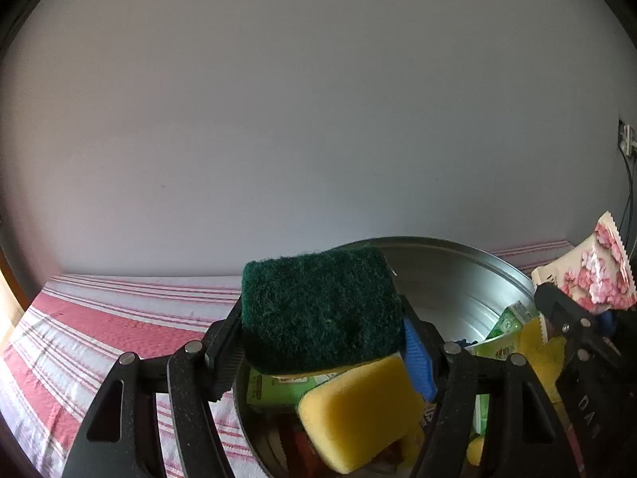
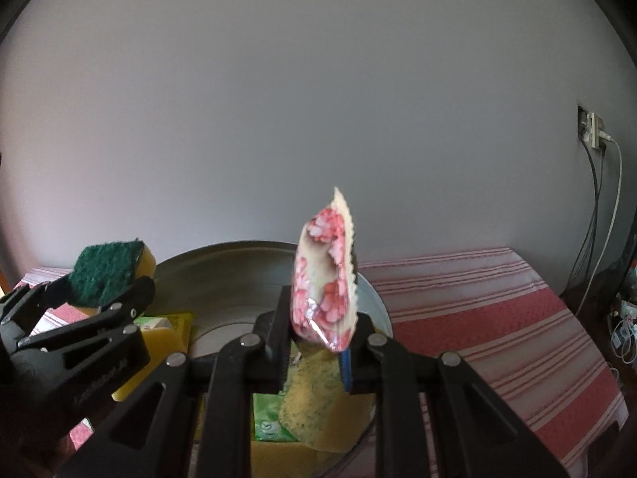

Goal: Organize objects
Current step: 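Open both tools over the tin to drop the sponge and packet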

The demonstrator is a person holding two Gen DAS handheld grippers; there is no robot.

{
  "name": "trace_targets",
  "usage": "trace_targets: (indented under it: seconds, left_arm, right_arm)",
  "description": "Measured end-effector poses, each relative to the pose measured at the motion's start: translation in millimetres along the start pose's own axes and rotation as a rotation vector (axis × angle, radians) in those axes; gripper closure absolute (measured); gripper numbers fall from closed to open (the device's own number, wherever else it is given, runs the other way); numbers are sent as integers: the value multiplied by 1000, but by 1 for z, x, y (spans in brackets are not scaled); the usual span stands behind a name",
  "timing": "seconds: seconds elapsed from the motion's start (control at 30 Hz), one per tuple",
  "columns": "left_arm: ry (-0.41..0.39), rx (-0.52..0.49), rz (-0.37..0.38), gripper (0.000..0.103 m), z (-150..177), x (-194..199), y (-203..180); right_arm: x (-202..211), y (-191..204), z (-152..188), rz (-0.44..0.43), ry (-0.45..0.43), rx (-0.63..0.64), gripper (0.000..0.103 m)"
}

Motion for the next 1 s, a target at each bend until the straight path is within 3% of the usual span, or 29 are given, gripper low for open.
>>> trace_targets:
  seconds: [0.17,1.0]
  left_arm:
    - [25,5,5,33,3,-7,3]
    - [135,-15,-28,33,26,-29,24]
  right_arm:
    - [0,14,2,3,14,18,84]
    - [-65,-14,24,33,125,96,84]
Point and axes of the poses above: each gripper's, at about its wrist camera, not at the fingertips, and x roughly against the way its jaws point, y to its left, z to its underside, the point moved 10 cm from there along -x, roughly the way its jaws point, and after that the axes turned 8 degrees about -x, right-handed, at the moved point
